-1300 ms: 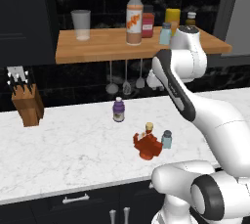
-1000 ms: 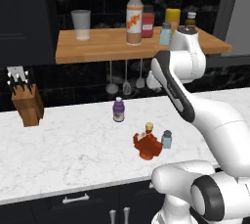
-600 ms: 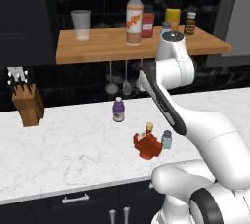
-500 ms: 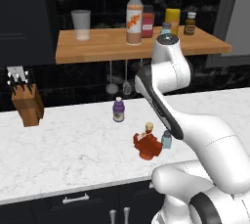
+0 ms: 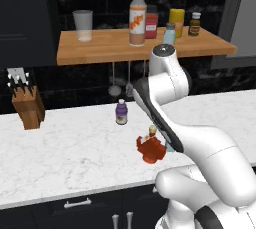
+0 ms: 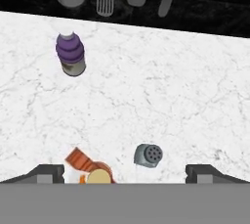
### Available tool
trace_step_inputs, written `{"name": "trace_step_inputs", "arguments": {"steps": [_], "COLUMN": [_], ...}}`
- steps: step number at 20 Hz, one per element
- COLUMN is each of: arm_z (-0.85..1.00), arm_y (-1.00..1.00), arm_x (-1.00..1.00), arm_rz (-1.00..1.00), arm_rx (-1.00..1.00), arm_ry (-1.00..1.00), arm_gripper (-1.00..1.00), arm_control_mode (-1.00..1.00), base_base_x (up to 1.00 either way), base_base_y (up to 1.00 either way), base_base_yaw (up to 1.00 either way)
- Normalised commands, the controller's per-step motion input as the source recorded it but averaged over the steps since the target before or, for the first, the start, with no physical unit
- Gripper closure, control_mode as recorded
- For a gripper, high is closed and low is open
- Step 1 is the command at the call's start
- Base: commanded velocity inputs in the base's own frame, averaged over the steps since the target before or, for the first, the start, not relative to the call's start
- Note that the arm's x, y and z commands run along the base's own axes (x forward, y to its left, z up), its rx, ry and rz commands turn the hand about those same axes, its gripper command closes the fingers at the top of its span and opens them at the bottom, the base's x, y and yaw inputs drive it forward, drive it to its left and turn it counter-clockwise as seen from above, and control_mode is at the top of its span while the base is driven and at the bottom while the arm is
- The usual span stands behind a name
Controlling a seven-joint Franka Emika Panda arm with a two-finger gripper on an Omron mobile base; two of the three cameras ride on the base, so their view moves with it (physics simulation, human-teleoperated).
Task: Put the shaker and condiment bottle from the counter next to their counterparts in the cabinet.
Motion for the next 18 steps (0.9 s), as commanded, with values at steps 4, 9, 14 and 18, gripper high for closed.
{"name": "trace_step_inputs", "arguments": {"steps": [4,9,14,18], "arm_z": [-0.36,-0.05,0.00,-0.24], "arm_y": [0.36,0.35,0.34,0.31], "arm_x": [-0.03,0.17,0.35,0.24], "arm_rz": [-0.05,-0.08,0.01,0.03], "arm_rx": [-0.07,-0.10,-0.15,-0.20], "arm_ry": [0.01,0.30,0.70,0.47], "arm_gripper": [-1.00,-1.00,-1.00,-1.00], "arm_control_mode": [-1.00,-1.00,-1.00,-1.00], "base_base_x": [0.00,0.00,0.00,0.00], "base_base_y": [0.00,0.00,0.00,0.00], "base_base_yaw": [0.00,0.00,0.00,0.00]}}
